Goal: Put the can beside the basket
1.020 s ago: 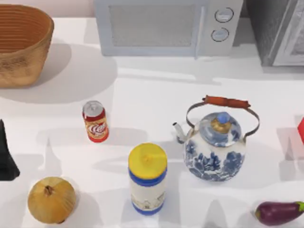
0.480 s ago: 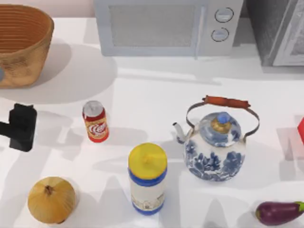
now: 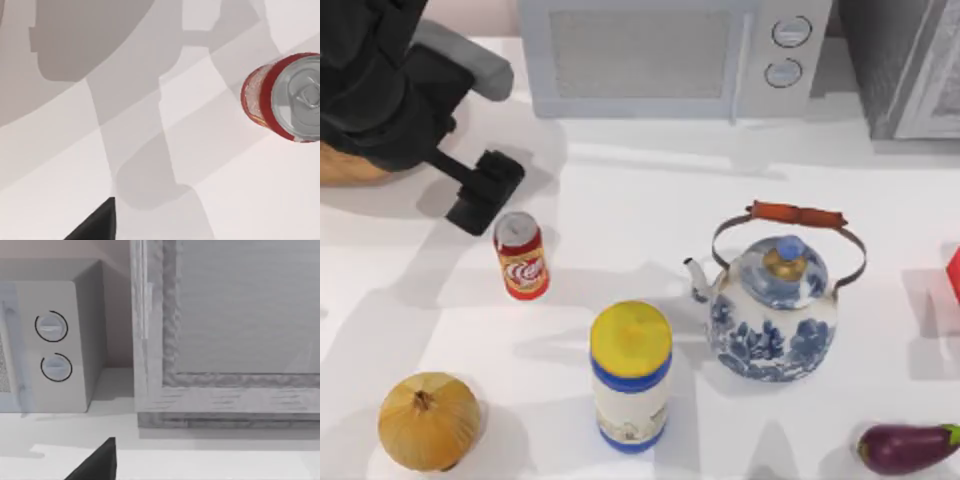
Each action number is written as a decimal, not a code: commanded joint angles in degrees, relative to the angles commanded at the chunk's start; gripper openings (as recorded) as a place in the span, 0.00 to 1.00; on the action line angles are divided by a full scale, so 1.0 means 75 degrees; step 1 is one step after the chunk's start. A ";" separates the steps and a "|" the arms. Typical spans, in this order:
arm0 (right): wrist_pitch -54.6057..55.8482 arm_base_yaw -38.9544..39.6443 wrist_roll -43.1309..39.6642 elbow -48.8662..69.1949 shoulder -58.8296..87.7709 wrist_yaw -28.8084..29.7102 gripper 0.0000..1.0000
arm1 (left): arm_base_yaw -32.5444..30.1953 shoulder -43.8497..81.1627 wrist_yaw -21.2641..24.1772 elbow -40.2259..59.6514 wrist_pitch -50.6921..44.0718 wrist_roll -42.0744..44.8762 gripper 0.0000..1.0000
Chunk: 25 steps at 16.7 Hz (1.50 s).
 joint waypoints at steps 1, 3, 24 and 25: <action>0.0000 0.0000 0.0000 0.0000 0.0000 0.0000 1.00 | -0.0125 0.0651 0.0001 0.0555 -0.0387 0.0116 1.00; 0.0000 0.0000 0.0000 0.0000 0.0000 0.0000 1.00 | -0.0357 0.1752 0.0004 0.1517 -0.1090 0.0331 1.00; 0.0000 0.0000 0.0000 0.0000 0.0000 0.0000 1.00 | -0.0740 0.3541 0.0008 0.1532 -0.0531 0.0717 1.00; 0.0000 0.0000 0.0000 0.0000 0.0000 0.0000 1.00 | -0.0740 0.3541 0.0008 0.1532 -0.0531 0.0717 1.00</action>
